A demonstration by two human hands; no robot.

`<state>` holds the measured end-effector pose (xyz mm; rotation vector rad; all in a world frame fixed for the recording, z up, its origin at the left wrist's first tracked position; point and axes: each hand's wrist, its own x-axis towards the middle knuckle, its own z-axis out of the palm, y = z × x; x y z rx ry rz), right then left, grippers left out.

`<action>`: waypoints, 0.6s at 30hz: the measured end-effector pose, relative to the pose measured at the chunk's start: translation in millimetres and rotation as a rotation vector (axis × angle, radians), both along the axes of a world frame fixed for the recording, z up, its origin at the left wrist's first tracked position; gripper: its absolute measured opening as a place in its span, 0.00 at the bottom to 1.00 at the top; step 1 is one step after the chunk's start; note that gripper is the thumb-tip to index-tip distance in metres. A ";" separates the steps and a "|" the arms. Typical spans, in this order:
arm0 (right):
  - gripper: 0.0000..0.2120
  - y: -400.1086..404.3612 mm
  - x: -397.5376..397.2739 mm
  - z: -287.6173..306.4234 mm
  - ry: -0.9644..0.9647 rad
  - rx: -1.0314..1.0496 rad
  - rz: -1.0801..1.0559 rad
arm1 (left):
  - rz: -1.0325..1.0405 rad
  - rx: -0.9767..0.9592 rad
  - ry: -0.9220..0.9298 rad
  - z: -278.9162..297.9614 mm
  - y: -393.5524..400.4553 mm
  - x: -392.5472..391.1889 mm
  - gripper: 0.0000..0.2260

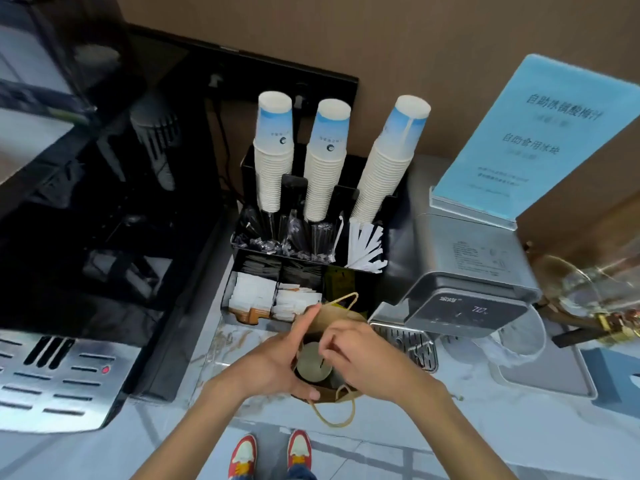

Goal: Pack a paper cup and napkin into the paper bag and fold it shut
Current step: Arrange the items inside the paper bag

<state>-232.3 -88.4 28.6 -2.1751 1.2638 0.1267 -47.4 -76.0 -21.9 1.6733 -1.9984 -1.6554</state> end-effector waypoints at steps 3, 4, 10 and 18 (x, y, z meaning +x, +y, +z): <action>0.10 -7.5 11.4 -26.9 0.117 0.062 0.053 | -0.001 -0.001 -0.003 -2.6 2.9 0.5 0.60; 0.09 -9.1 15.0 -32.9 0.152 0.103 0.059 | 0.000 -0.005 0.000 -3.4 3.6 0.5 0.60; 0.05 -10.0 39.9 -55.1 0.232 0.179 0.094 | -0.022 -0.028 -0.040 -1.1 2.4 0.7 0.60; 0.18 -0.8 57.5 -65.4 0.413 0.272 0.008 | -0.062 -0.032 -0.036 2.5 3.7 -1.0 0.60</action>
